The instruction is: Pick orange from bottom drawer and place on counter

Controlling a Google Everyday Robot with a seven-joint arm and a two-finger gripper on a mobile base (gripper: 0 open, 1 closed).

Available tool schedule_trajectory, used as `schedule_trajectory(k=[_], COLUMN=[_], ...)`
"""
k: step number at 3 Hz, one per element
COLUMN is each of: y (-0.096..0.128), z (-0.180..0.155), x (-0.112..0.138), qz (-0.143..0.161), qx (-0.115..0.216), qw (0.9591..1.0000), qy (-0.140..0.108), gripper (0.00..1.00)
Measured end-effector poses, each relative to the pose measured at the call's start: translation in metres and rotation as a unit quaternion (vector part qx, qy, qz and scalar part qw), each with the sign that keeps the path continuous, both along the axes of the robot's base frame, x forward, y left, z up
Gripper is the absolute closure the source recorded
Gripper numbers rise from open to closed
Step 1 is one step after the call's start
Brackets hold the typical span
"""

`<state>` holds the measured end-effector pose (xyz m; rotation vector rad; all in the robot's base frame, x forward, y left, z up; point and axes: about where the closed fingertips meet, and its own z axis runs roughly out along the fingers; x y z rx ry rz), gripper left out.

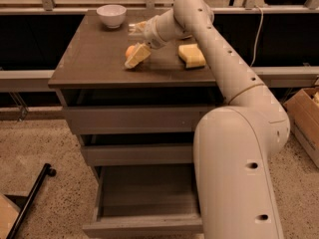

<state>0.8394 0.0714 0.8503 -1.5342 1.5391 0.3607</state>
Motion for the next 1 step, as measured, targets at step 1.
schedule_trajectory(k=[1], y=[0.0], z=[0.0], x=[0.0], qz=[0.0], qx=[0.0], qw=[1.0], qy=[0.0], gripper=[0.0])
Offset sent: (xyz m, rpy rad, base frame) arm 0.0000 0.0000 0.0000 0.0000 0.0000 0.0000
